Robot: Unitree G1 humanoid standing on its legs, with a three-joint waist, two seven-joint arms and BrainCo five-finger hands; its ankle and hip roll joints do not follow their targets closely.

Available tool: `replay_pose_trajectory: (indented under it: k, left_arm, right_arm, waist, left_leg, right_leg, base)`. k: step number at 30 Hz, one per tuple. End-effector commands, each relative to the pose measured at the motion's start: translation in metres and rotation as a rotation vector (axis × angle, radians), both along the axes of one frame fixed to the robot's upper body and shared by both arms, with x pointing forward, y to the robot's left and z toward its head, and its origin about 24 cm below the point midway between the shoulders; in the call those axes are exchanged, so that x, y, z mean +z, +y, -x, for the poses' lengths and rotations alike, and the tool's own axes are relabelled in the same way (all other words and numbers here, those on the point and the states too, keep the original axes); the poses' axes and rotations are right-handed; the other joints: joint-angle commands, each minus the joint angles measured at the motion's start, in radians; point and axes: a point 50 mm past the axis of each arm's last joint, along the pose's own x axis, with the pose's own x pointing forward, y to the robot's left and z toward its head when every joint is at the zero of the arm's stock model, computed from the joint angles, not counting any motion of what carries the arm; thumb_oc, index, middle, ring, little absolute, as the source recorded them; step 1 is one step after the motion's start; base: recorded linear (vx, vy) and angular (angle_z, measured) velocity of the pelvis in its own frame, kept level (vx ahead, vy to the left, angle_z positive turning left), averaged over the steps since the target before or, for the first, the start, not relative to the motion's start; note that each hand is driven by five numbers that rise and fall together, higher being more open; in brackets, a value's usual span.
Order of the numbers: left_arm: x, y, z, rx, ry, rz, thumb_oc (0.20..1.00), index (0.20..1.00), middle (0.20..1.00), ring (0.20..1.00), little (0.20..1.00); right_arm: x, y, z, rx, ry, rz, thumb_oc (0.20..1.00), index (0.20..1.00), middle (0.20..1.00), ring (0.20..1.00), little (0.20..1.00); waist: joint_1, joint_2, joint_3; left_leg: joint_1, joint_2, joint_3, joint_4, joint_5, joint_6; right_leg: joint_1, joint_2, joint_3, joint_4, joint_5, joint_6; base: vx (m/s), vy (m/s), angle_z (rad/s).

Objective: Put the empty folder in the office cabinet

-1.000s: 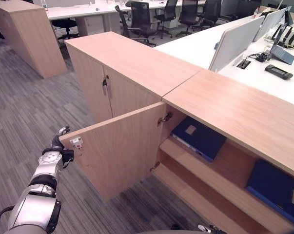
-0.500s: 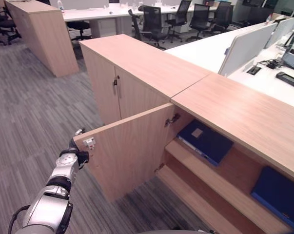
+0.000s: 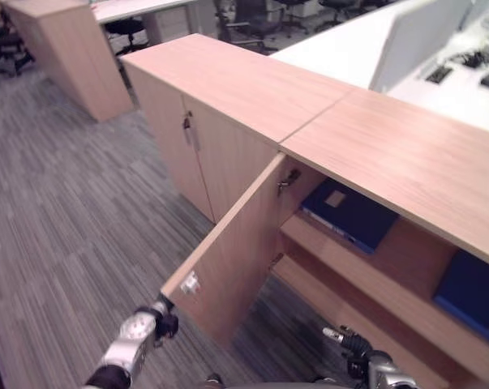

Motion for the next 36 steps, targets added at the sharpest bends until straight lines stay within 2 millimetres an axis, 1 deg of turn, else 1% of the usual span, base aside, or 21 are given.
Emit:
replay_pose_trajectory:
  k: [1, 4, 8, 9, 10, 11, 14, 17, 18, 19, 20, 21, 22, 23, 25, 26, 30, 31, 33, 35, 36]
  left_arm:
    - [0.026, -0.010, -0.022, -0.100, -0.150, 0.006, 1.000, 1.000, 1.000, 1.000, 1.000]
    - [0.021, -0.018, -0.013, -0.097, -0.127, 0.055, 1.000, 1.000, 1.000, 1.000, 1.000]
    - [0.019, -0.032, -0.008, -0.101, -0.123, 0.117, 1.000, 1.000, 1.000, 1.000, 1.000]
    - [0.020, -0.042, -0.009, -0.090, -0.133, 0.164, 1.000, 1.000, 1.000, 1.000, 1.000]
    - [0.020, -0.042, -0.009, -0.090, -0.133, 0.165, 1.000, 1.000, 1.000, 1.000, 1.000]
    - [0.022, -0.050, -0.010, -0.099, -0.145, 0.191, 1.000, 1.000, 1.000, 1.000, 1.000]
    - [0.026, -0.058, -0.014, -0.116, -0.162, 0.216, 1.000, 1.000, 1.000, 1.000, 1.000]
    - [0.029, -0.067, -0.020, -0.118, -0.179, 0.243, 1.000, 1.000, 1.000, 1.000, 1.000]
    - [0.031, -0.071, -0.023, -0.110, -0.195, 0.254, 1.000, 1.000, 1.000, 1.000, 1.000]
    - [0.031, -0.071, -0.024, -0.110, -0.196, 0.254, 1.000, 1.000, 1.000, 1.000, 1.000]
    - [0.034, -0.074, -0.029, -0.102, -0.212, 0.254, 1.000, 1.000, 1.000, 1.000, 1.000]
    - [0.036, -0.077, -0.034, -0.090, -0.227, 0.257, 1.000, 1.000, 1.000, 1.000, 1.000]
    - [0.036, -0.079, -0.041, -0.052, -0.240, 0.249, 1.000, 1.000, 1.000, 1.000, 1.000]
    - [0.037, -0.079, -0.041, -0.052, -0.241, 0.249, 1.000, 1.000, 1.000, 1.000, 1.000]
    - [0.039, -0.081, -0.049, -0.041, -0.260, 0.237, 1.000, 1.000, 1.000, 1.000, 1.000]
    - [0.040, -0.081, -0.052, -0.027, -0.269, 0.223, 1.000, 1.000, 1.000, 1.000, 1.000]
    - [0.040, -0.076, -0.056, -0.011, -0.275, 0.204, 1.000, 1.000, 1.000, 1.000, 1.000]
    - [0.039, -0.070, -0.059, 0.015, -0.279, 0.178, 1.000, 1.000, 1.000, 1.000, 1.000]
    - [0.041, -0.063, -0.065, 0.044, -0.287, 0.151, 1.000, 1.000, 1.000, 1.000, 1.000]
    - [0.048, -0.050, -0.081, 0.097, -0.317, 0.102, 1.000, 1.000, 1.000, 1.000, 1.000]
    - [0.048, -0.050, -0.081, 0.097, -0.317, 0.102, 1.000, 1.000, 1.000, 1.000, 1.000]
  right_arm:
    - [-0.001, 0.013, -0.005, 0.028, -0.030, -0.029, 1.000, 1.000, 1.000, 1.000, 1.000]
    - [0.000, 0.008, -0.003, 0.033, -0.022, -0.010, 1.000, 1.000, 1.000, 1.000, 1.000]
    - [0.001, -0.005, 0.003, 0.026, -0.007, 0.026, 1.000, 1.000, 1.000, 1.000, 1.000]
    - [0.003, -0.013, 0.004, 0.024, -0.001, 0.054, 1.000, 1.000, 1.000, 1.000, 1.000]
    - [0.003, -0.014, 0.004, 0.024, -0.001, 0.056, 1.000, 1.000, 1.000, 1.000, 1.000]
    - [0.005, -0.021, 0.004, 0.033, 0.005, 0.084, 1.000, 1.000, 1.000, 1.000, 1.000]
    - [0.006, -0.026, 0.006, 0.029, 0.010, 0.096, 1.000, 1.000, 1.000, 1.000, 1.000]
    - [0.008, -0.032, 0.008, 0.030, 0.013, 0.110, 1.000, 1.000, 1.000, 1.000, 1.000]
    - [0.008, -0.032, 0.006, 0.049, 0.017, 0.119, 1.000, 1.000, 1.000, 1.000, 1.000]
    - [0.008, -0.032, 0.006, 0.049, 0.016, 0.119, 1.000, 1.000, 1.000, 1.000, 1.000]
    - [0.010, -0.031, 0.000, 0.066, 0.009, 0.126, 1.000, 1.000, 1.000, 1.000, 1.000]
    - [0.010, -0.029, -0.003, 0.079, 0.009, 0.129, 1.000, 1.000, 1.000, 1.000, 1.000]
    - [0.009, -0.024, -0.006, 0.101, 0.011, 0.127, 1.000, 1.000, 1.000, 1.000, 1.000]
    - [0.009, -0.024, -0.006, 0.101, 0.011, 0.127, 1.000, 1.000, 1.000, 1.000, 1.000]
    - [0.008, -0.019, -0.008, 0.119, 0.015, 0.120, 1.000, 1.000, 1.000, 1.000, 1.000]
    - [0.006, -0.013, -0.007, 0.141, 0.019, 0.111, 1.000, 1.000, 1.000, 1.000, 1.000]
    - [0.003, -0.006, -0.004, 0.152, 0.026, 0.095, 1.000, 1.000, 1.000, 1.000, 1.000]
    - [0.000, 0.002, -0.001, 0.166, 0.031, 0.077, 1.000, 1.000, 1.000, 1.000, 1.000]
    - [-0.003, 0.008, 0.002, 0.165, 0.036, 0.060, 1.000, 1.000, 1.000, 1.000, 1.000]
    - [-0.008, 0.014, 0.011, 0.166, 0.058, 0.044, 1.000, 1.000, 1.000, 1.000, 1.000]
    - [-0.008, 0.014, 0.011, 0.166, 0.058, 0.044, 1.000, 1.000, 1.000, 1.000, 1.000]
  waist:
    - [0.013, -0.018, -0.013]
    - [-0.002, 0.018, -0.029]
    - [-0.031, 0.070, -0.035]
    - [-0.048, 0.097, -0.033]
    - [-0.047, 0.099, -0.033]
    - [-0.060, 0.123, -0.032]
    - [-0.076, 0.141, -0.021]
    - [-0.105, 0.151, -0.004]
    - [-0.112, 0.153, 0.008]
    - [-0.113, 0.154, 0.009]
    - [-0.106, 0.156, 0.017]
    - [-0.096, 0.148, 0.020]
    - [-0.076, 0.122, 0.018]
    - [-0.076, 0.122, 0.016]
    - [-0.062, 0.097, 0.014]
    - [-0.065, 0.085, 0.011]
    - [-0.073, 0.074, 0.001]
    - [-0.080, 0.061, -0.009]
    - [-0.095, 0.047, -0.020]
    - [-0.118, 0.029, -0.036]
    - [-0.117, 0.029, -0.035]
  left_leg:
    - [-0.058, -0.028, -0.042, 0.044, -0.039, 0.009]
    - [-0.058, -0.002, -0.029, 0.036, -0.003, -0.019]
    - [-0.065, 0.033, -0.015, 0.033, 0.050, -0.057]
    - [-0.071, 0.048, -0.005, 0.031, 0.076, -0.076]
    - [-0.071, 0.050, -0.004, 0.031, 0.077, -0.077]
    - [-0.072, 0.061, 0.012, 0.027, 0.094, -0.091]
    - [-0.079, 0.083, 0.030, 0.041, 0.121, -0.112]
    - [-0.084, 0.124, 0.050, 0.091, 0.134, -0.138]
    - [-0.090, 0.138, 0.010, 0.130, 0.156, -0.154]
    - [-0.090, 0.140, 0.009, 0.131, 0.156, -0.156]
    - [-0.109, 0.128, -0.064, 0.152, 0.180, -0.161]
    - [-0.123, 0.095, -0.150, 0.153, 0.166, -0.151]
    - [-0.132, 0.024, -0.285, 0.120, 0.088, -0.122]
    - [-0.136, 0.024, -0.284, 0.120, 0.091, -0.121]
    - [-0.155, -0.043, -0.413, 0.112, 0.028, -0.103]
    - [-0.142, -0.064, -0.467, 0.096, 0.002, -0.093]
    - [-0.110, -0.061, -0.449, 0.068, -0.010, -0.086]
    - [-0.073, -0.054, -0.424, 0.032, -0.010, -0.075]
    - [-0.042, -0.050, -0.397, 0.002, -0.006, -0.069]
    - [-0.008, -0.047, -0.344, -0.017, -0.018, -0.060]
    - [-0.007, -0.047, -0.344, -0.017, -0.018, -0.060]
  right_leg:
    - [0.169, -0.092, -0.029, -0.031, 0.022, 0.125]
    - [0.203, -0.052, -0.030, -0.115, 0.003, 0.111]
    - [0.234, 0.004, 0.000, -0.221, -0.010, 0.091]
    - [0.239, 0.021, 0.020, -0.264, -0.014, 0.090]
    - [0.238, 0.022, 0.022, -0.264, -0.014, 0.089]
    - [0.236, 0.035, 0.048, -0.279, -0.026, 0.088]
    - [0.236, 0.046, 0.057, -0.279, -0.040, 0.083]
    - [0.244, 0.066, 0.074, -0.279, -0.063, 0.068]
    - [0.244, 0.082, 0.111, -0.279, -0.078, 0.057]
    - [0.244, 0.084, 0.111, -0.279, -0.078, 0.056]
    - [0.232, 0.093, 0.136, -0.279, -0.076, 0.054]
    - [0.221, 0.090, 0.161, -0.279, -0.075, 0.053]
    - [0.204, 0.078, 0.215, -0.279, -0.072, 0.055]
    - [0.199, 0.077, 0.216, -0.279, -0.069, 0.056]
    - [0.181, 0.079, 0.282, -0.279, -0.062, 0.055]
    - [0.168, 0.100, 0.332, -0.279, -0.055, 0.056]
    - [0.167, 0.114, 0.368, -0.279, -0.051, 0.059]
    - [0.170, 0.127, 0.401, -0.279, -0.044, 0.056]
    - [0.175, 0.134, 0.420, -0.279, -0.039, 0.055]
    - [0.179, 0.135, 0.442, -0.279, -0.032, 0.060]
    - [0.179, 0.135, 0.443, -0.279, -0.032, 0.061]
  base:
    - [-0.04, -0.166, -0.40]
    - [-0.06, -0.163, -0.16]
    - [-0.07, -0.163, -0.22]
    - [-0.07, -0.140, -0.35]
    - [-0.08, -0.145, -0.46]
    - [-0.06, -0.122, -0.60]
    - [-0.05, -0.094, -0.53]
    - [-0.03, -0.141, -0.31]
    - [0.03, -0.102, -0.52]
    - [0.04, -0.079, -0.65]
    - [0.01, -0.044, -0.62]
    - [0.09, -0.096, -0.92]
    - [0.08, -0.081, -1.07]
    - [0.14, -0.090, -1.47]
    - [0.15, -0.106, -1.41]
    - [0.13, -0.096, -1.09]
    - [0.12, -0.039, -0.90]
    - [0.25, -0.033, -0.87]
    - [0.23, -0.008, -1.01]
    - [0.18, 0.030, -0.58]
    - [0.10, 0.045, -0.25]
